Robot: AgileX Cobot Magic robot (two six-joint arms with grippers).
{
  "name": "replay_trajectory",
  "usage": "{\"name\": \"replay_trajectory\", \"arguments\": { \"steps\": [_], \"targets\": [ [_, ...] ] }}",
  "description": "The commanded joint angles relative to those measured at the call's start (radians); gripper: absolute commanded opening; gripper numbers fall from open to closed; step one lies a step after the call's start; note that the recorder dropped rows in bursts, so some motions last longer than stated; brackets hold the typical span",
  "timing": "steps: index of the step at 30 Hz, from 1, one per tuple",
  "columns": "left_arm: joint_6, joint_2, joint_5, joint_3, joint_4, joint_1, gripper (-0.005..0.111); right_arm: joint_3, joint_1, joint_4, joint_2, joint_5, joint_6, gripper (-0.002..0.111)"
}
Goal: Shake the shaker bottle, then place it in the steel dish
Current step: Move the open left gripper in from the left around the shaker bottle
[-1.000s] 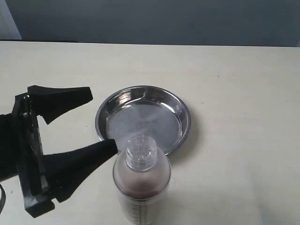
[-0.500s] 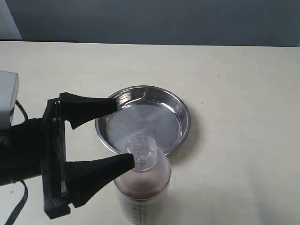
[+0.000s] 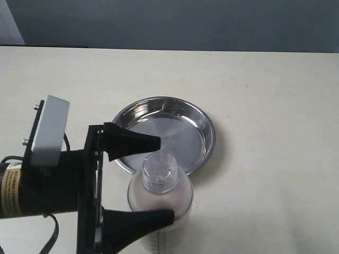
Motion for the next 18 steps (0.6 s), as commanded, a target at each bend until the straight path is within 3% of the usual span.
{"name": "replay_trajectory", "arguments": {
  "steps": [1, 18],
  "targets": [
    [0.056, 0.021, -0.011, -0.004, -0.01, -0.084, 0.094, 0.001, 0.004, -0.001, -0.004, -0.012, -0.001, -0.001],
    [0.193, 0.195, -0.011, -0.004, -0.12, -0.112, 0.094, 0.001, 0.004, -0.001, -0.004, -0.012, -0.001, -0.001]
  ]
}}
